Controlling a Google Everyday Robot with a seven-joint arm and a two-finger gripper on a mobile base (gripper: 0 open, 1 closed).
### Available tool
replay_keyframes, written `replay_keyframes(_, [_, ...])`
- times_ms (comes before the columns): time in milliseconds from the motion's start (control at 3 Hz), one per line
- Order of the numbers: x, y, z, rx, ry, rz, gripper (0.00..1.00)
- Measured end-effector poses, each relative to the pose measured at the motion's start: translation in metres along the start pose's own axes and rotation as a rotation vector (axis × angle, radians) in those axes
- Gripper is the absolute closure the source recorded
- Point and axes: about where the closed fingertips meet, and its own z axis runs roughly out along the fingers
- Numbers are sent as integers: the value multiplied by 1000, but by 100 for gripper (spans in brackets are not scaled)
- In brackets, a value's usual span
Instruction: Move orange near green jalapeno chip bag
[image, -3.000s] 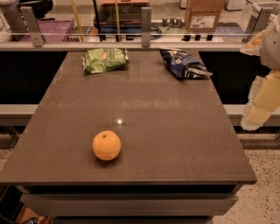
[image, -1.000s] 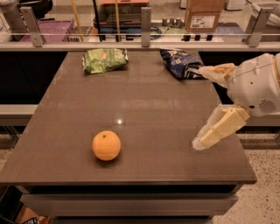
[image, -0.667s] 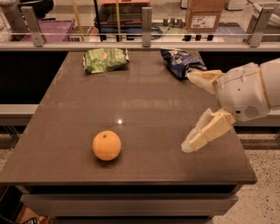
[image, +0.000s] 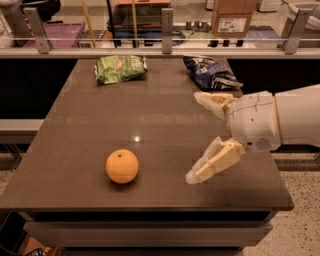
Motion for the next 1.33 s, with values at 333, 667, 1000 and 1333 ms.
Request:
replay_keyframes(333, [-4, 6, 19, 1, -76, 10, 0])
replay_keyframes(667, [-3, 3, 40, 20, -144, 39, 0])
replay_keyframes(1000, [-8, 3, 58, 22, -185, 61, 0])
replay_keyframes(1333, [-14, 9, 77, 12, -206, 87, 0])
